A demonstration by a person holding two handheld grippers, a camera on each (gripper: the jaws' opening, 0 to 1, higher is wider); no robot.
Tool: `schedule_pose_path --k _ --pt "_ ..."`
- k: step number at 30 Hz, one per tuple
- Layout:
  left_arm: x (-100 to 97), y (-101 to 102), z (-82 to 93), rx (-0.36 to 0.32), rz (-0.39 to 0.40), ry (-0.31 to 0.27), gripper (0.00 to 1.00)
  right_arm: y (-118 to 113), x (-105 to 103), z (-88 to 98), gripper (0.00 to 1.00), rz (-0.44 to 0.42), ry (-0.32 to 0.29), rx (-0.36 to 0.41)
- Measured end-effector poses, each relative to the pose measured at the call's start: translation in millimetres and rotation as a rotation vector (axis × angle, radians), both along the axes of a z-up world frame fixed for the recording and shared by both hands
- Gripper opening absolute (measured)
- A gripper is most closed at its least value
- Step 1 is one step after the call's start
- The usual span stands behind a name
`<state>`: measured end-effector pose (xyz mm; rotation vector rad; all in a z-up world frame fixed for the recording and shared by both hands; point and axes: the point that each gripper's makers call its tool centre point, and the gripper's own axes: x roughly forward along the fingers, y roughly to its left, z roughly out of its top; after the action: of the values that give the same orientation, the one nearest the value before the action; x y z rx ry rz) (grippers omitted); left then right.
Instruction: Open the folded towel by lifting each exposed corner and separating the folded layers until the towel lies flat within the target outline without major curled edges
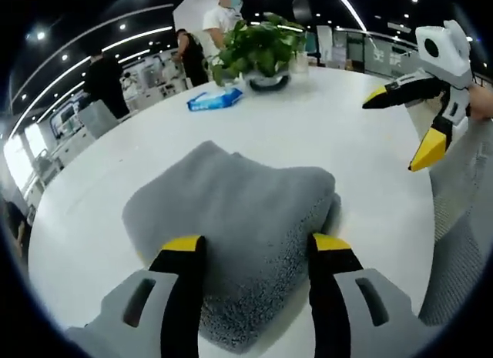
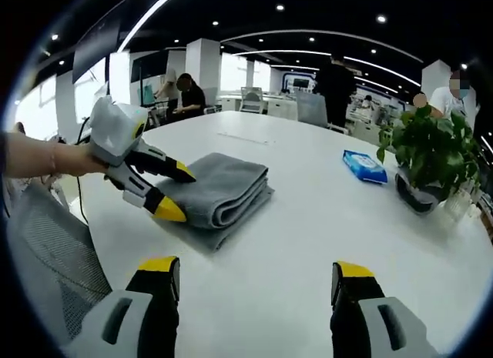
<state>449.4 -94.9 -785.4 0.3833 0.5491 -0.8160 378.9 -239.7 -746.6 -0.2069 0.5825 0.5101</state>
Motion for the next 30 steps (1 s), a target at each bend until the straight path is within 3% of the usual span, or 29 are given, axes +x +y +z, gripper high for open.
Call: schedule_pose_path --k 9,12,17,24,27,30 --pt "-0.9 -4 0.2 0.032 -0.028 -0.007 0.4 -1 1 -0.4 0.8 -0.014 0.01 0.02" --pt "-8.3 -9 2.5 0.01 -0.034 0.024 0.22 -2 4 6.0 0.75 -0.029 -0.007 0.041" --pt "-16.6 -14 1.1 0.076 -0.077 -0.021 0.15 -3 7 8.8 0.73 -0.089 0.016 0.141" --pt "-34.3 -19 1.4 0.022 -0.042 0.056 0.12 9 3 10.4 0.7 -0.088 0.056 0.234" --pt "-48.9 -22 1.5 0.015 -0.051 0.062 0.12 23 -2 11.0 0.68 -0.094 0.107 0.33" --pt "-60.6 -24 1.8 0.01 -0.058 0.071 0.12 43 -13 8.1 0.63 -0.078 0.202 0.441"
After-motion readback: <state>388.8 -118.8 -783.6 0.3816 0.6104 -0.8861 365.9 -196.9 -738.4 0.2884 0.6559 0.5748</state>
